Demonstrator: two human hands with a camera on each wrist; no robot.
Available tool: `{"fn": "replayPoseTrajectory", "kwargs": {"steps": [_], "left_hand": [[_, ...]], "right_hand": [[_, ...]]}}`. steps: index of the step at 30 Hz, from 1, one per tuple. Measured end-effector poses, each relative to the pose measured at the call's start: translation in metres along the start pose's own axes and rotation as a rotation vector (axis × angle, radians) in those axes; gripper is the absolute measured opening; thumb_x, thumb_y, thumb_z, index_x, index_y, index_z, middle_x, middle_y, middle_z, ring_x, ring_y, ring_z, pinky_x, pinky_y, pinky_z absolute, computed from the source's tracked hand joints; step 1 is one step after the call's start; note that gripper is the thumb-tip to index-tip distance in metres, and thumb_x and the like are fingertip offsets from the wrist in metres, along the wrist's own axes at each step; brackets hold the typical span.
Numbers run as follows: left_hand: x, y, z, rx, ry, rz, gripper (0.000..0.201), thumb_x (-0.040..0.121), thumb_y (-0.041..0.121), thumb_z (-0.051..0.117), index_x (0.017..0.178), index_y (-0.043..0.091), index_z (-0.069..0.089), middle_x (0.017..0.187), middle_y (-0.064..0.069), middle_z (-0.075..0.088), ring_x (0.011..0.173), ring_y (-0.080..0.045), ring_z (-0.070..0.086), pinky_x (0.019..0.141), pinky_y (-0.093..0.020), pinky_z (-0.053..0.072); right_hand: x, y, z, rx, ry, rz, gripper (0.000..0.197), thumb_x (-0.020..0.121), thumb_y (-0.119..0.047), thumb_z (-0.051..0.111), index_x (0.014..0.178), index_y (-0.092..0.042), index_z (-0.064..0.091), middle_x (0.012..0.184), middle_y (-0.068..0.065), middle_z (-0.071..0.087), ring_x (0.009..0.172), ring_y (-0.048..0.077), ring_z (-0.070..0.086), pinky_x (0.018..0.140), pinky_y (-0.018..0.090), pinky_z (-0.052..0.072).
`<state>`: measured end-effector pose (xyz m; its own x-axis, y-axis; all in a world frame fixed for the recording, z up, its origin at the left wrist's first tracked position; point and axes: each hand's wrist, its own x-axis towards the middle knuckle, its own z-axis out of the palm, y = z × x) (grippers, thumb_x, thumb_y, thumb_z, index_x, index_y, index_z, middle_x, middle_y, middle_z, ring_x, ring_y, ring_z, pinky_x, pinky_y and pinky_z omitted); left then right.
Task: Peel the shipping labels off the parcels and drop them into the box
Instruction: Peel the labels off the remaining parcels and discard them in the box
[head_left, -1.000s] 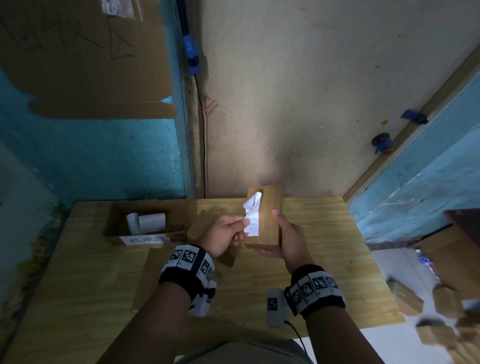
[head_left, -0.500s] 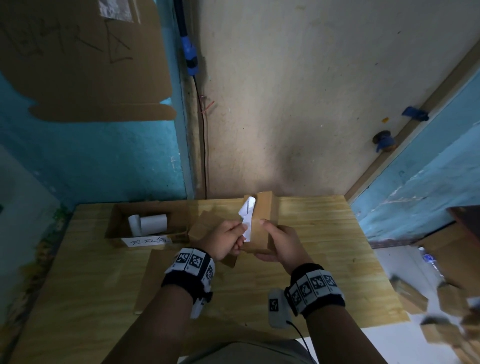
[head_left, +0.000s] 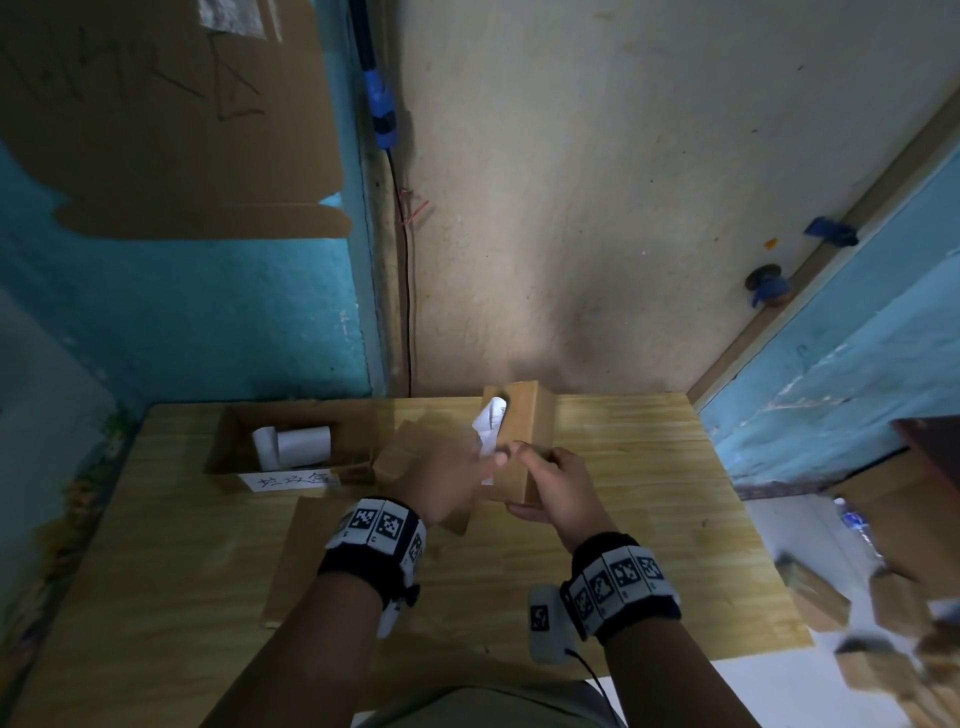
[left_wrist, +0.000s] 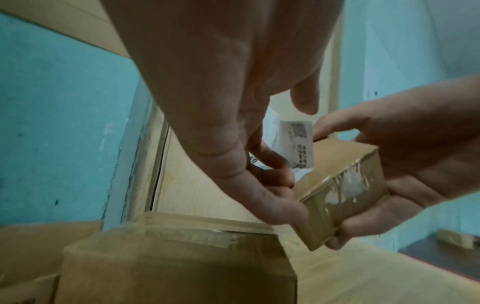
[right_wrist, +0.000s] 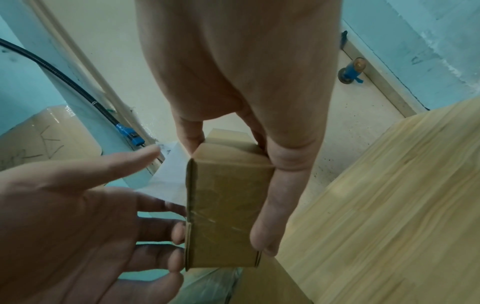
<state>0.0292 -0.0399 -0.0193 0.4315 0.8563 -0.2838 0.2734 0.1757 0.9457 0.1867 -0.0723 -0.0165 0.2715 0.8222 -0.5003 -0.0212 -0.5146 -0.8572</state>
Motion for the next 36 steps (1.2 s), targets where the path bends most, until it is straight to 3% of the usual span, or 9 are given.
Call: {"fn": "replayPoseTrajectory", "kwargs": {"steps": [3,6,11,14,17,21,24,28,36], "left_hand": [[0.003,-0.003,0.001,0.083,0.044,0.013,0.027,0.095,0.037,0.053,0.102,0.011,0.059,0.076,0.002,0.059,0.068,-0.012,0.060,0.059,-0.026,0.052],[0.004,-0.005,0.001,0.131,0.103,0.019,0.036,0.096,0.045,0.045,0.100,0.012,0.060,0.079,-0.008,0.065,0.068,-0.021,0.064,0.054,-0.029,0.052],[0.007,-0.007,0.001,0.213,0.182,0.092,0.062,0.088,0.063,0.039,0.082,0.007,0.064,0.077,-0.017,0.068,0.071,-0.030,0.065,0.072,-0.046,0.052],[0.008,-0.006,0.001,0.249,0.217,0.078,0.055,0.098,0.050,0.038,0.072,0.006,0.059,0.068,-0.015,0.061,0.064,-0.028,0.060,0.064,-0.037,0.045],[0.008,-0.007,0.000,0.280,0.223,0.099,0.057,0.100,0.046,0.035,0.075,0.001,0.059,0.070,-0.018,0.061,0.065,-0.030,0.060,0.065,-0.041,0.046],[0.007,-0.006,0.001,0.275,0.202,0.125,0.050,0.101,0.042,0.035,0.070,0.009,0.056,0.059,-0.002,0.055,0.053,-0.015,0.053,0.059,-0.032,0.043],[0.007,-0.007,0.001,0.272,0.198,0.148,0.051,0.101,0.039,0.035,0.073,0.005,0.059,0.057,0.000,0.054,0.049,-0.010,0.051,0.056,-0.026,0.042],[0.007,-0.011,0.001,0.279,0.201,0.176,0.047,0.102,0.036,0.036,0.066,0.014,0.056,0.056,0.003,0.054,0.046,-0.003,0.050,0.056,-0.021,0.041],[0.007,-0.016,0.000,0.252,0.192,0.135,0.044,0.102,0.035,0.036,0.073,0.011,0.059,0.062,0.000,0.057,0.053,-0.007,0.054,0.059,-0.021,0.042]], "right_hand": [[-0.002,-0.002,0.001,-0.018,-0.012,-0.019,0.044,0.095,-0.035,0.070,0.129,-0.012,0.056,0.117,0.006,0.064,0.104,0.025,0.066,0.083,0.046,0.065],[-0.004,-0.004,0.003,-0.030,-0.025,-0.034,0.038,0.096,-0.033,0.070,0.126,-0.016,0.054,0.114,0.001,0.062,0.101,0.020,0.064,0.087,0.047,0.063],[-0.007,-0.005,0.006,-0.065,-0.052,-0.073,0.042,0.097,-0.031,0.068,0.132,-0.014,0.054,0.115,-0.002,0.063,0.101,0.018,0.065,0.089,0.046,0.062],[-0.007,-0.005,0.006,-0.065,-0.044,-0.077,0.044,0.097,-0.032,0.067,0.134,-0.013,0.053,0.113,-0.002,0.062,0.101,0.018,0.064,0.087,0.044,0.063],[-0.008,-0.005,0.004,-0.053,-0.032,-0.053,0.049,0.097,-0.034,0.068,0.137,-0.011,0.053,0.119,0.001,0.061,0.103,0.019,0.063,0.089,0.047,0.063],[-0.008,-0.005,0.004,-0.025,-0.024,-0.029,0.049,0.096,-0.036,0.068,0.135,-0.011,0.055,0.123,0.005,0.063,0.106,0.024,0.065,0.086,0.047,0.064],[-0.008,-0.005,0.004,-0.007,-0.029,-0.018,0.048,0.096,-0.037,0.068,0.134,-0.011,0.057,0.128,0.009,0.065,0.109,0.026,0.066,0.081,0.042,0.064],[-0.009,-0.007,0.004,0.022,-0.033,-0.013,0.048,0.098,-0.036,0.066,0.136,-0.010,0.056,0.119,0.004,0.065,0.106,0.024,0.064,0.083,0.044,0.063],[-0.012,-0.004,0.004,0.016,-0.055,0.009,0.053,0.098,-0.039,0.064,0.142,-0.011,0.052,0.118,0.001,0.062,0.109,0.025,0.061,0.091,0.049,0.062]]}}
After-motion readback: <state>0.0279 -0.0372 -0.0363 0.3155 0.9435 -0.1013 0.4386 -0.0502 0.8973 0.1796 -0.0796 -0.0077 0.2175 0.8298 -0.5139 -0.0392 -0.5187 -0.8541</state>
